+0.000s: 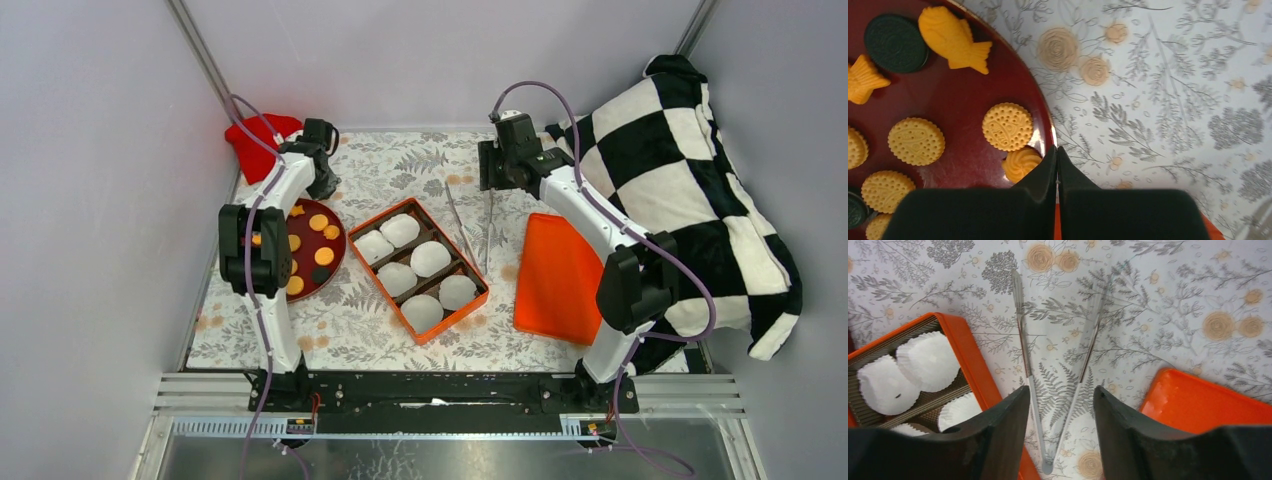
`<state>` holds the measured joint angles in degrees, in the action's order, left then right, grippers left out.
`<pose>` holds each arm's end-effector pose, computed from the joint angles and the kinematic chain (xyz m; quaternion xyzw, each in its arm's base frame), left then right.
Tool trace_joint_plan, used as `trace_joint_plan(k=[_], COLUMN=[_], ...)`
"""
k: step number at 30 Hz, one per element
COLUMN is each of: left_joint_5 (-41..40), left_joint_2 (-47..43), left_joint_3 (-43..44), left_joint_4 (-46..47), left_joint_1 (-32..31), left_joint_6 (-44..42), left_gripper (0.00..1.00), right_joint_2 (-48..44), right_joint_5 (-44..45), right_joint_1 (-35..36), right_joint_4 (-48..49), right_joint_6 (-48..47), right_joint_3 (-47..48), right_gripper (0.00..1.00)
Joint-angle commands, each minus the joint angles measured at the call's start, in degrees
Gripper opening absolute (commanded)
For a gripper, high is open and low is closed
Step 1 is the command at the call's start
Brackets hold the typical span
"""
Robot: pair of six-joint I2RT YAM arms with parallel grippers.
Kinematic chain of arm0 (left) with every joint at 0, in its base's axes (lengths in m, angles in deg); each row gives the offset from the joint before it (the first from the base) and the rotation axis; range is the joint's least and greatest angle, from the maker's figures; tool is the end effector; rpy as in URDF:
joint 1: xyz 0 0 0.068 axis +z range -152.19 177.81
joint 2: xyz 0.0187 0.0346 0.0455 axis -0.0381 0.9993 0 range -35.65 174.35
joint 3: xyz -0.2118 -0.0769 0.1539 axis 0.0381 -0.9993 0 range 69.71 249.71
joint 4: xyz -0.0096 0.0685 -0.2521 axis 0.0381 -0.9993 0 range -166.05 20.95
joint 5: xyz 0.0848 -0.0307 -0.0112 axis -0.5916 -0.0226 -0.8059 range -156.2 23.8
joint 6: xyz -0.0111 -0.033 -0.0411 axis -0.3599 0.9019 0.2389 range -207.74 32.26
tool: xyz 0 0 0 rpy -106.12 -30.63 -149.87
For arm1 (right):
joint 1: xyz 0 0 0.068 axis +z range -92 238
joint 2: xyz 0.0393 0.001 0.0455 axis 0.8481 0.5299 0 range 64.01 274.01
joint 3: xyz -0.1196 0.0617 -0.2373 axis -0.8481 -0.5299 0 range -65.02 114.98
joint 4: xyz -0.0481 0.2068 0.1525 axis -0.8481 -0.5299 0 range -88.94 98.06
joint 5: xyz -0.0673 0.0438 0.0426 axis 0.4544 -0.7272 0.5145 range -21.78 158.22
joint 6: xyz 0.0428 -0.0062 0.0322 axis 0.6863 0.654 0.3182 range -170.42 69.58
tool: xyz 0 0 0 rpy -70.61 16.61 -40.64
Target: Pack the cookies
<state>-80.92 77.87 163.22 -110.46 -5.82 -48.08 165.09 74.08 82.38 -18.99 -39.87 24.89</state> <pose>0.4277 -0.0181 0.2331 -0.3273 0.9042 0.0251 0.2734 0.3736 0.1653 0.3163 -0.0860 0.8946 0.0870 0.4297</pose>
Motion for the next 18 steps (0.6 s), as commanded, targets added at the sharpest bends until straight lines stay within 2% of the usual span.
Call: trace_joint_plan(k=[1,3,8,18], left_joint_5=[-4.6,-5.4,-6.9,-7.4], left_joint_2=[2.2,3.4,6.8,12.8], left_joint_3=[2.5,2.3,1.8,6.6], left_joint_4=[-5.2,-5.5,-6.1,-4.3], left_joint_1=[1.2,1.9,3.2,5.8], left_joint_6=[3.4,3.9,4.8,5.3], left_gripper=[0.00,0.00,0.00,0.00], right_joint_2=[-0.5,-0.3,0.3,-0.3], right_joint_5=[-3.2,-4.2,-5.3,-8.4], right_joint_1=[0.2,0.2,0.2,0.2], right_joint_4=[1.5,1.6,1.6,2.4], right_joint_6=[0.6,0.8,1.3,2.3], right_joint_3=[-1.1,-1.5,-2.1,-3.8], right_gripper=[0.47,0.31,0.12,0.05])
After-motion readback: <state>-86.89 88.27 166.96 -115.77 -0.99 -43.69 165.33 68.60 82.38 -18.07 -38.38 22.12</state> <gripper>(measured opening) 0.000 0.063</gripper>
